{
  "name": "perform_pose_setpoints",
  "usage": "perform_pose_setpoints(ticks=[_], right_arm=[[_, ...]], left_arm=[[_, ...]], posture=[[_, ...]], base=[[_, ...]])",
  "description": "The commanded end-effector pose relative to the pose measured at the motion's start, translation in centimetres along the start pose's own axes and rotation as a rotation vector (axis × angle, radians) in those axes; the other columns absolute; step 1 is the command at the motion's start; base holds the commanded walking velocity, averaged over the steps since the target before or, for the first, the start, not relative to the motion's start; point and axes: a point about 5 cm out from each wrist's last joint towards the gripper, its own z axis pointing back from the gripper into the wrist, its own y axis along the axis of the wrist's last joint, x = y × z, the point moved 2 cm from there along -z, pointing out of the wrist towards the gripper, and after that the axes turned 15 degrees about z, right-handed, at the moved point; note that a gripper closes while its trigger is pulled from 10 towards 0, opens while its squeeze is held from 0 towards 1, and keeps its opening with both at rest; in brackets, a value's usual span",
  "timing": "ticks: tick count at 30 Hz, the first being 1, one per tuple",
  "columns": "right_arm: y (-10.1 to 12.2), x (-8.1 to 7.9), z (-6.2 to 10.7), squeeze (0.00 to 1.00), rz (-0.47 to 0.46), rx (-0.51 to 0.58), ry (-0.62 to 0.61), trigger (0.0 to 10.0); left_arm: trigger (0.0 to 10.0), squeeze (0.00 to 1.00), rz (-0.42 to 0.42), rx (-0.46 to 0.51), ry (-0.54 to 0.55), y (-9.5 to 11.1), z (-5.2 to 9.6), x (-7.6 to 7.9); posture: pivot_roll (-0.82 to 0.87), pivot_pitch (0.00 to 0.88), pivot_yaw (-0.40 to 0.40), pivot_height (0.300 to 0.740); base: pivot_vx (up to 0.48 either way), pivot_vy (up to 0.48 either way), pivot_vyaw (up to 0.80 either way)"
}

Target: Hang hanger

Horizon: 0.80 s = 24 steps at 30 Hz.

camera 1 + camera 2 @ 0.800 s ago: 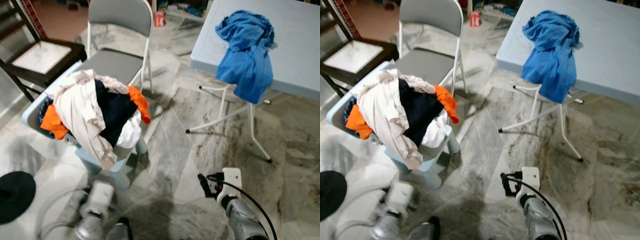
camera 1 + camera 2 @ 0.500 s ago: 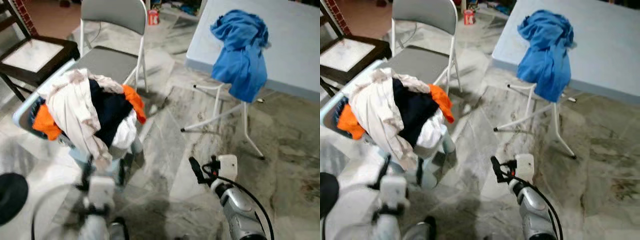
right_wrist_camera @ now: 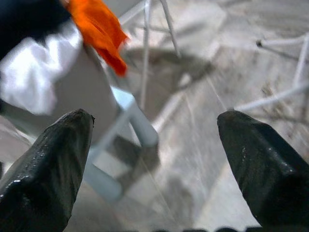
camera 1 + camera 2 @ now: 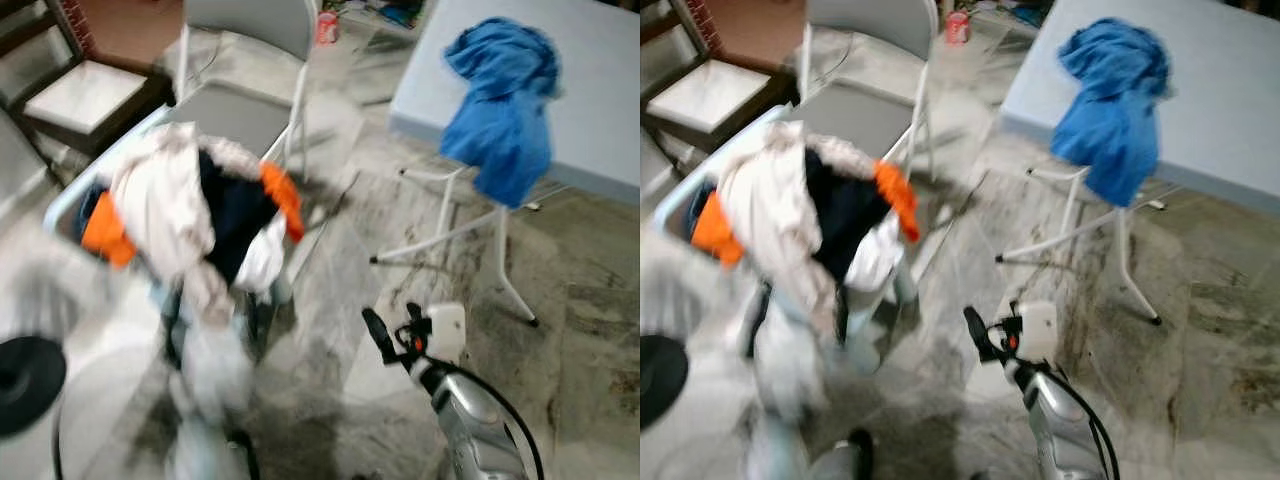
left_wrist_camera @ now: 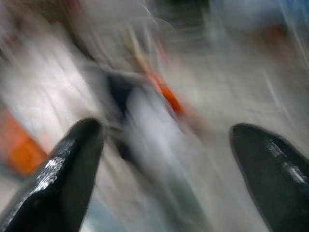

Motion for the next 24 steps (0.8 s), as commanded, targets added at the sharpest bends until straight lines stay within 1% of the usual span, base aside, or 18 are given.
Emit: perform_pose_setpoints(ticks=[1, 3, 4, 5, 6, 8, 9, 10, 11, 12, 13, 14, 16, 18, 19, 20, 23, 24], right_arm=[[0.0, -0.2, 0.0, 0.00, -0.008, -0.003, 0.011, 10.0], [0.0, -0.4, 0.1, 0.00, -0.007, -0.008, 0.011, 10.0], [0.0, -0.4, 0.0, 0.00, -0.006, -0.010, 0.010, 10.0], [0.1, -0.4, 0.0, 0.00, -0.006, -0.011, 0.008, 10.0], [0.1, -0.5, 0.0, 0.00, -0.005, -0.013, 0.008, 10.0], [0.0, -0.4, 0.0, 0.00, 0.005, -0.014, 0.009, 10.0], [-0.1, -0.3, 0.1, 0.00, 0.006, -0.017, 0.005, 10.0], [-0.1, -0.3, 0.1, 0.00, 0.008, -0.020, 0.002, 10.0], [-0.2, -0.2, 0.1, 0.00, 0.010, -0.022, -0.002, 10.0], [-0.2, -0.2, 0.1, 0.00, 0.010, -0.022, -0.002, 10.0], [-0.1, -0.1, 0.0, 0.00, 0.010, -0.020, -0.006, 10.0], [0.1, -0.1, -0.1, 0.00, 0.011, -0.018, -0.007, 10.0], [0.1, -0.1, -0.1, 0.00, 0.013, -0.017, -0.007, 10.0], [0.4, -0.3, -0.3, 0.00, 0.016, -0.007, -0.006, 10.0], [0.5, -0.3, -0.4, 0.00, 0.017, -0.005, -0.006, 10.0], [0.7, -0.4, -0.5, 0.00, 0.020, 0.002, -0.007, 10.0], [1.3, -0.5, -0.9, 0.00, 0.019, 0.024, -0.011, 10.0], [1.6, -0.5, -1.0, 0.00, 0.021, 0.035, -0.017, 10.0]], left_arm=[[10.0, 0.00, -0.023, 0.170, 0.069, 4.4, -4.1, -3.6], [10.0, 0.00, -0.034, 0.166, 0.079, 5.4, -4.4, -3.7], [10.0, 0.00, -0.115, 0.152, 0.161, 4.9, -6.4, -9.8], [10.0, 0.00, -0.136, 0.157, 0.197, 5.0, -7.1, -12.0], [10.0, 0.00, -0.120, 0.161, 0.222, 5.7, -7.8, -13.6], [10.0, 0.00, -0.128, 0.191, 0.245, 7.2, -8.9, -13.5], [10.0, 0.00, -0.137, 0.204, 0.272, 7.9, -9.1, -13.8], [10.0, 0.00, -0.125, 0.210, 0.291, 8.3, -9.3, -14.2], [10.0, 0.00, -0.099, 0.205, 0.333, 8.6, -9.3, -15.1], [10.0, 0.00, -0.099, 0.205, 0.333, 8.6, -9.3, -15.1], [10.0, 0.00, -0.157, 0.203, 0.336, 9.4, -9.8, -16.2], [10.0, 0.00, -0.219, 0.221, 0.333, 10.2, -10.2, -17.3], [10.0, 0.00, -0.223, 0.222, 0.335, 10.6, -10.5, -18.0], [10.0, 0.00, -0.218, 0.212, 0.345, 11.1, -10.9, -19.1], [10.0, 0.00, -0.216, 0.208, 0.349, 11.3, -11.0, -19.4], [10.0, 0.00, -0.226, 0.200, 0.327, 11.5, -11.3, -19.5], [10.0, 0.00, -0.215, 0.174, 0.263, 11.6, -12.1, -19.1], [10.0, 0.00, -0.190, 0.157, 0.216, 11.3, -12.5, -18.4]], posture=[[0.09, 0.235, -0.091, 0.740], [0.09, 0.236, -0.083, 0.740], [0.09, 0.236, -0.077, 0.740], [0.09, 0.236, -0.074, 0.740], [0.09, 0.235, -0.070, 0.740], [0.09, 0.232, -0.064, 0.740], [0.09, 0.231, -0.062, 0.740], [0.09, 0.228, -0.060, 0.740], [0.09, 0.226, -0.058, 0.740], [0.09, 0.226, -0.058, 0.740], [0.09, 0.220, -0.054, 0.740], [0.09, 0.220, -0.054, 0.740], [0.10, 0.218, -0.053, 0.740], [0.10, 0.218, -0.053, 0.740], [0.10, 0.219, -0.051, 0.740], [0.10, 0.220, -0.051, 0.740], [0.11, 0.222, -0.050, 0.740], [0.11, 0.224, -0.050, 0.740]], base=[[0.000, 0.000, 0.00], [0.000, 0.000, 0.00], [0.000, 0.000, 0.00], [0.000, 0.000, 0.00], [0.000, 0.000, 0.00], [0.000, 0.000, 0.00], [0.000, 0.000, 0.00], [0.000, 0.000, 0.00], [0.000, 0.000, 0.00], [0.000, 0.000, 0.00], [0.000, 0.000, 0.00], [0.000, 0.000, 0.00], [0.000, 0.000, 0.00], [0.000, 0.000, 0.00], [0.000, 0.000, 0.00], [0.000, 0.000, 0.00], [0.000, 0.000, 0.00], [0.000, 0.000, 0.00]])
